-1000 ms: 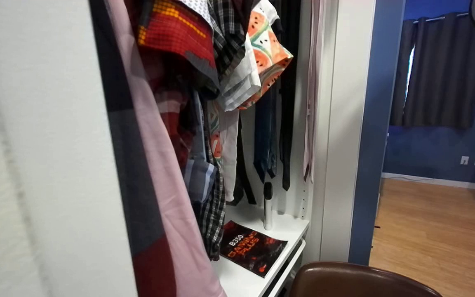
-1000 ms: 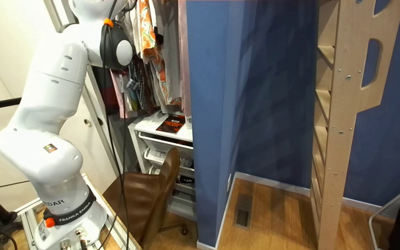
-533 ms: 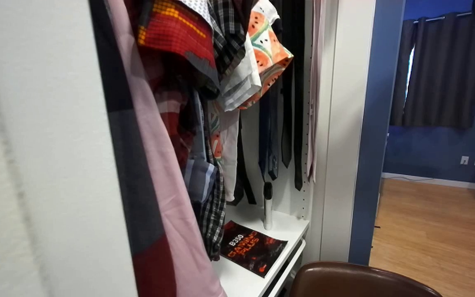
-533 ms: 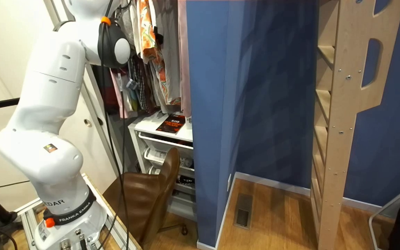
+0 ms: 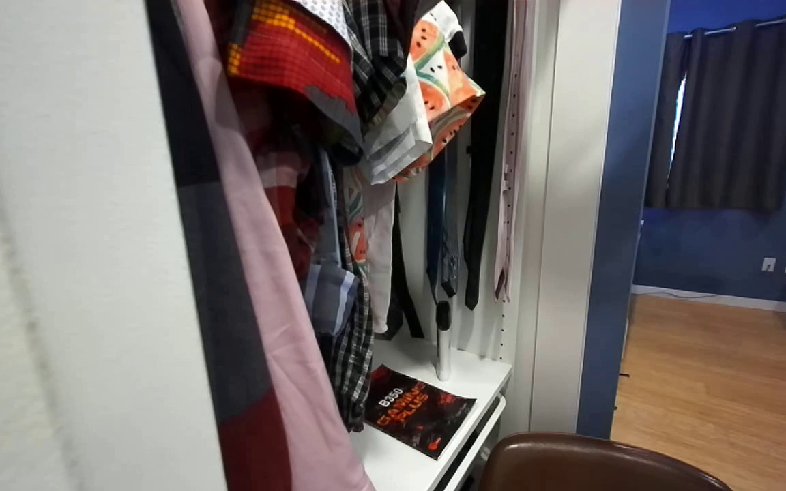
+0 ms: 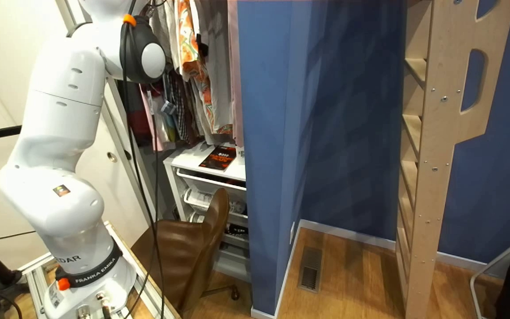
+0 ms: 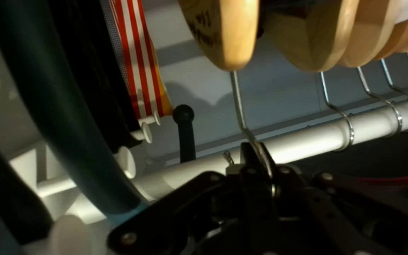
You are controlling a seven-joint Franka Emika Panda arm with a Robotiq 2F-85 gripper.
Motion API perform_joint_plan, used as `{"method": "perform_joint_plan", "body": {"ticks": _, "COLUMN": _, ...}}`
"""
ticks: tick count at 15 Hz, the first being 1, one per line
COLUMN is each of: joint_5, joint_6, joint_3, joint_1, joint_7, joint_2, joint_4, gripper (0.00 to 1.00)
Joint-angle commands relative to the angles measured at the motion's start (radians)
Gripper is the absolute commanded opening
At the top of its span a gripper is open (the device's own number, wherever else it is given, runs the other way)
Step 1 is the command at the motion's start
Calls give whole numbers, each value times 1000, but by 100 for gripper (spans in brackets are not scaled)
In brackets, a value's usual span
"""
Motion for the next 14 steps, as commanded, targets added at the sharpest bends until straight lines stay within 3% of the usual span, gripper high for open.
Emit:
{"method": "perform_joint_plan", "body": {"ticks": 1, "joint_5": 30, "joint_6": -18, "joint_3": 6, "joint_1": -13, "joint_7": 13, "joint_2": 8, "joint_4": 7, "gripper": 1}}
{"method": "perform_joint_plan", "body": {"ticks": 4, "joint_5": 70, "joint_6": 49, "joint_3": 40, "joint_1": -11, "joint_7": -20, "joint_2": 44, "joint_4": 26, "gripper": 1}}
{"method": "perform_joint_plan", "body": {"ticks": 7, "joint_5": 121, "joint_6": 0, "joint_3": 81, "joint_1": -22, "joint_7": -51, "joint_2": 41, "joint_4": 21, "gripper": 1}}
{"method": "perform_joint_plan", "body": {"ticks": 10, "joint_5": 190, "joint_6": -40, "joint_3": 120, "joint_1": -38, "joint_7": -7, "joint_2": 12, "joint_4": 3, "gripper": 1}}
{"method": "perform_joint_plan", "body": {"ticks": 14, "joint_5": 216, "joint_6": -153, "joint_3": 97, "joint_1": -57, "joint_7": 164, "joint_2": -38, "joint_4": -18, "gripper": 1}}
